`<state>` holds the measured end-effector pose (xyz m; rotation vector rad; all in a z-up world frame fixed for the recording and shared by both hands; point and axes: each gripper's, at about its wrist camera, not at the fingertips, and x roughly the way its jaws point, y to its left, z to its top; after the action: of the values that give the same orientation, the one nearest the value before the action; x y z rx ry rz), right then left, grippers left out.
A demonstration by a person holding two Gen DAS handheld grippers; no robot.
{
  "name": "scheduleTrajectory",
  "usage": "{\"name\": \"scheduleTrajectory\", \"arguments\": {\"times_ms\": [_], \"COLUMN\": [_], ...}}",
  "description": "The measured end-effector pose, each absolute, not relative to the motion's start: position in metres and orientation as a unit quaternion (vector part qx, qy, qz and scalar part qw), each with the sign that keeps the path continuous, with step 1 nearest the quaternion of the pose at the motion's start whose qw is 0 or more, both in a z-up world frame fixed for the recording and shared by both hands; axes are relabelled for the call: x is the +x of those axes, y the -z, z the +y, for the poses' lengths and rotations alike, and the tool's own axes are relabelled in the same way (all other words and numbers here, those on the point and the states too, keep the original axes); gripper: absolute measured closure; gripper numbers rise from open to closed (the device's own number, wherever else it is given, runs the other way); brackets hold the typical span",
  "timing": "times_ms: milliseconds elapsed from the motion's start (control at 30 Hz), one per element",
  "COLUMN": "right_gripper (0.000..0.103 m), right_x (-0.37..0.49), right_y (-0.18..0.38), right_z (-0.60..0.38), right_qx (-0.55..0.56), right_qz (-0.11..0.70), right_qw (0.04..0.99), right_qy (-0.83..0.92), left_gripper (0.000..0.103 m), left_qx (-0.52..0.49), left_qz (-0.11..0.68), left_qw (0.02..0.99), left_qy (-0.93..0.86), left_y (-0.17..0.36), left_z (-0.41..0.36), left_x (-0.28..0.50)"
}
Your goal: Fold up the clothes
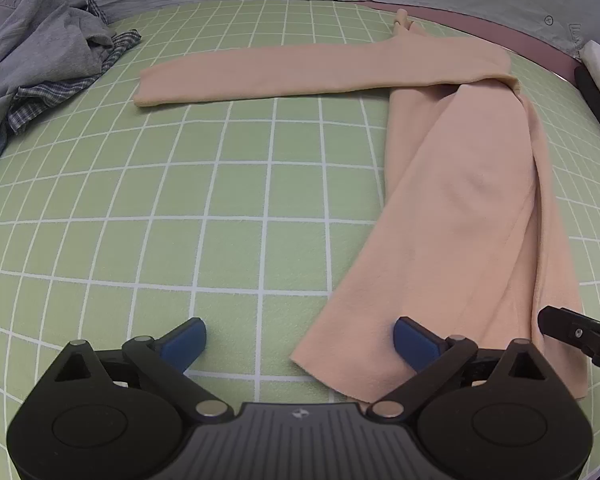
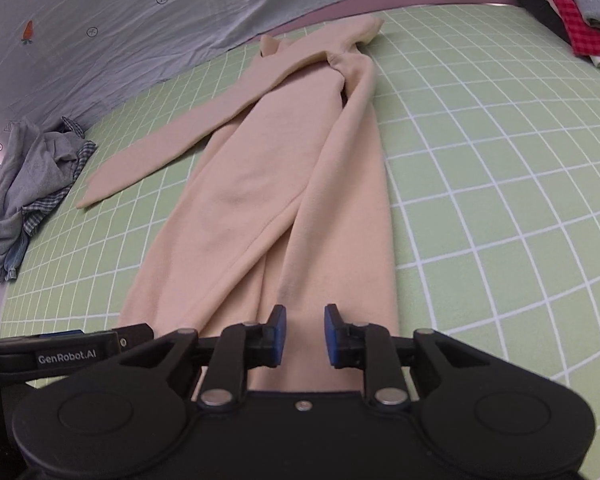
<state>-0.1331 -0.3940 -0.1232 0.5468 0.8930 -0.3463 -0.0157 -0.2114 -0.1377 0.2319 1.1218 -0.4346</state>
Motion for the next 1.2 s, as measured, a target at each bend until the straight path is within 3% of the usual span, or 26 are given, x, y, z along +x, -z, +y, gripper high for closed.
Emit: {"name": "scheduleTrajectory", "arguments": {"times_ms": [333,433,633,767,1200], "right_gripper": [0.08,0.066,0.064,0.074,0.085], "right_x": [-0.14,-0.136,-0.109,-0.089,-0.004], "right_y": [0.125,0.108,0.08,0.071,0.097], "right_z": [-0.421,-0.422,-0.432,-0.445,-0.484], "right_qx": [0.366,0.328,0.21,0.16,0.039], "right_qz": [0.405,0.394,0.377,0.367,0.394], "right_qw": [0.826,0.848,0.889,0.905,0.906], "right_qy": [0.14,0.137,0.152,0.146,0.153], "left_gripper": [0.0,0.0,0.0,0.0,0.0], "left_qx": [0.108,0.107,0.097,0.082,0.086], "left_qz": [0.529,0.528,0.547,0.547,0.518], "left_qw": [0.819,0.82,0.813,0.818,0.838], "left_qy": [0.196,0.196,0.178,0.157,0.148], "left_y": [0.139,0.139,0.138,0.132,0.126], "left_z": [-0.211,-0.211,-0.213,-0.217,-0.26], "left_x": [-0.014,-0.015,-0.009,0.0,0.064]}}
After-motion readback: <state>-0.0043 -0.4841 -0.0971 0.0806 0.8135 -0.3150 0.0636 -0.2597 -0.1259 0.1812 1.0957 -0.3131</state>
